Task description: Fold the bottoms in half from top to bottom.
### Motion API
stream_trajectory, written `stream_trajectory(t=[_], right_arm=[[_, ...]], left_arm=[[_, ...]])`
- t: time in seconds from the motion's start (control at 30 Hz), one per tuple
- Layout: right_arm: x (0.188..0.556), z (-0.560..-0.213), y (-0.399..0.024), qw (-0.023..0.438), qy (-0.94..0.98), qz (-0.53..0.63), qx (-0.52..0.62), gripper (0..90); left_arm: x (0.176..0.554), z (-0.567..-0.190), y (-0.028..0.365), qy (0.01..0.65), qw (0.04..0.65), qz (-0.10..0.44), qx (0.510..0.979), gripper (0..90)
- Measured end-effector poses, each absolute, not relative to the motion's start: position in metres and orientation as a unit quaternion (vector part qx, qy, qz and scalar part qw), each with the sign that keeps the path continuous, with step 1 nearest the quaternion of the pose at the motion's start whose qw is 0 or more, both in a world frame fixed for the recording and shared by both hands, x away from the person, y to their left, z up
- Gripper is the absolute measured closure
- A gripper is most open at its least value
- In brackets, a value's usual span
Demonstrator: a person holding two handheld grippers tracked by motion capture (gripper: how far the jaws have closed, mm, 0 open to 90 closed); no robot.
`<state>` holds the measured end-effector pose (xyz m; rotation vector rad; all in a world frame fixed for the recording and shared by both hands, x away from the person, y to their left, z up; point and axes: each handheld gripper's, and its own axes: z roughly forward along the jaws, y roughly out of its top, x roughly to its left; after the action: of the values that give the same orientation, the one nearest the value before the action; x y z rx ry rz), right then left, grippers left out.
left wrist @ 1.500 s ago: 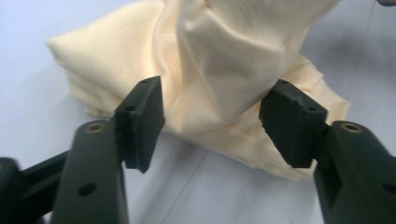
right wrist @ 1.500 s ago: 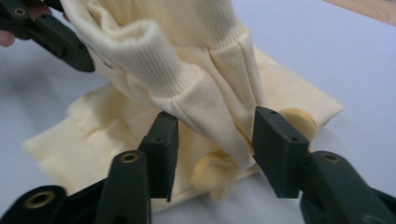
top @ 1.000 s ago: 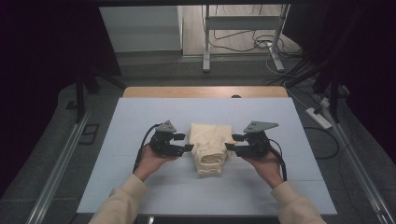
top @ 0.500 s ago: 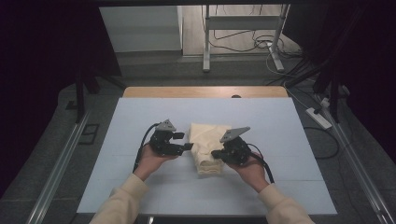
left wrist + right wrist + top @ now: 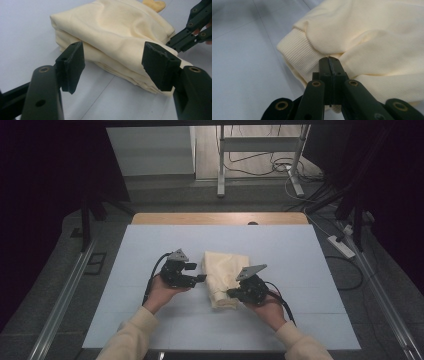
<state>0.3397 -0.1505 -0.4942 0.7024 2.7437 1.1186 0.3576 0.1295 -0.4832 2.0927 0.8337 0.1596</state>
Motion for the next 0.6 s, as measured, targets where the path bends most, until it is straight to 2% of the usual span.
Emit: stream_trajectory(t=[0.3,0.6], right_arm=[[0.341,-0.488,-0.156,0.043,0.890,0.391,0.232,88.5],[0.341,-0.475,-0.172,0.060,0.874,0.418,0.241,88.4]], left_arm=[[0.356,-0.483,0.129,0.328,0.428,0.062,0.840,33.6],[0.356,-0.484,0.135,0.336,0.431,0.055,0.835,32.6]])
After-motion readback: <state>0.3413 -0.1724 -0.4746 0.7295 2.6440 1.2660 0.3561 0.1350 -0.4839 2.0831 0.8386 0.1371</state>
